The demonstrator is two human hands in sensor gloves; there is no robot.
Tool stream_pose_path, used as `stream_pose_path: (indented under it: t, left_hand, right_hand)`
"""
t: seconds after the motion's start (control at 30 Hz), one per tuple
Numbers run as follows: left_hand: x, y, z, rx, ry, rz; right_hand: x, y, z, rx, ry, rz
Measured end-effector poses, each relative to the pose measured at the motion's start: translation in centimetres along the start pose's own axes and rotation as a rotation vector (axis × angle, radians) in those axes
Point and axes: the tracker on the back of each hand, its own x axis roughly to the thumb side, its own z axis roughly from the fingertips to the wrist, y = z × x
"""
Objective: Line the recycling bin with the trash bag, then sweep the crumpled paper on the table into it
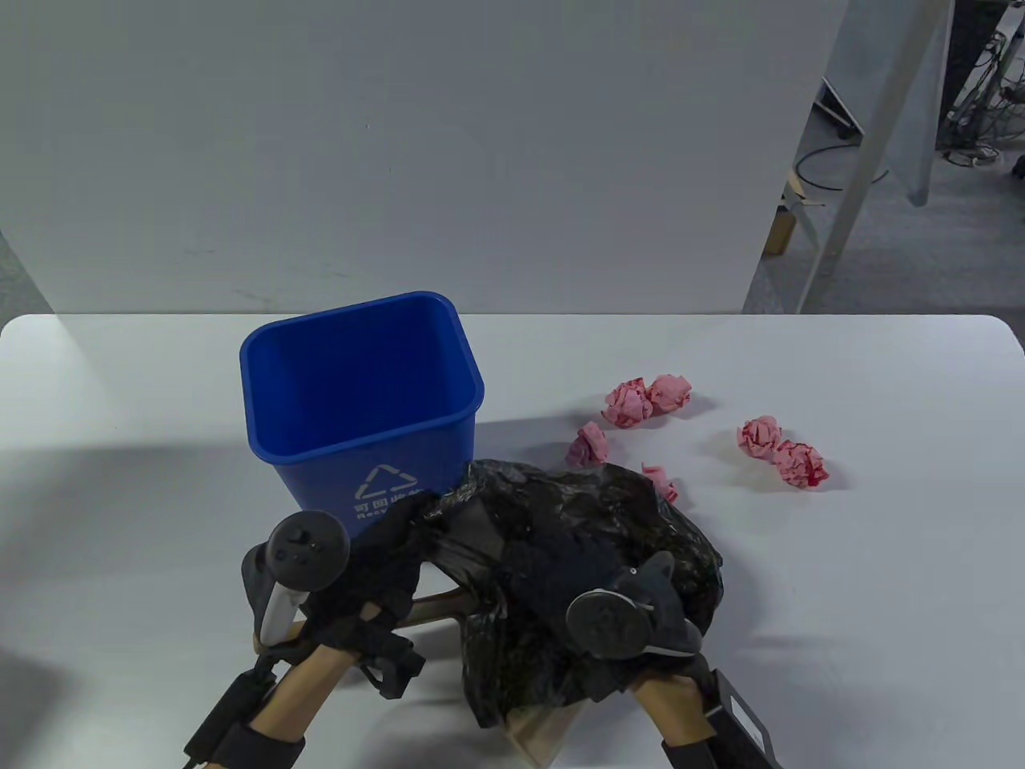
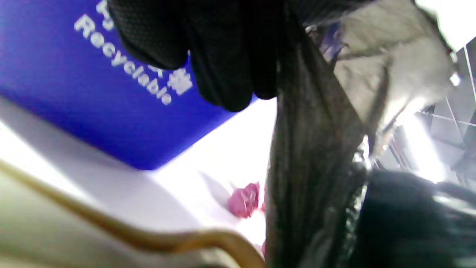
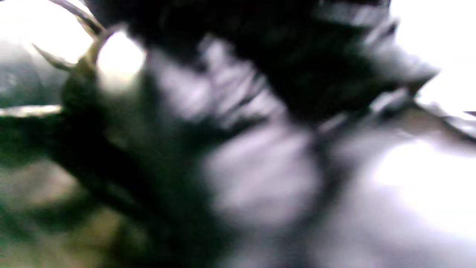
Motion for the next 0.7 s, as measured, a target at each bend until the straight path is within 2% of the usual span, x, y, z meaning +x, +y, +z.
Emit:
stream_pose_path:
  t: [0.13,0.23,0.37,0.47,0.57,0.7]
  left_hand:
    - [0.2,1.5,0.2,0.103,-0.026,-0.04]
    - [0.3,2.2,0.3,0.129,-0.022,0.005]
    - [0.3,2.6,0.5,0.151,-0.016,0.021]
    - [0.2,2.9,0.5,0.17,-0.004,0.026]
    - [0.2,3.2,0.5,0.175,-0.003,0.048]
    - [0.3,3.4,0.6,0.192,-0.014,0.035]
  right_hand:
    - [-2.7,-1.7,0.8,-0.039,0.123,-0.03]
    - [-4.4,-2.7,1.3,-0.05,0.21,-0.065]
    - [-5.9,-4.2,1.9,-0.081,0.277,-0.26]
    - [-6.7,-5.1,2.4,-0.086,0.298,-0.304]
    - [-7.7,-5.6,2.9,-0.154,0.345,-0.412]
    - [-8.8,-6.1,3.4,-0.242,0.387,-0.666]
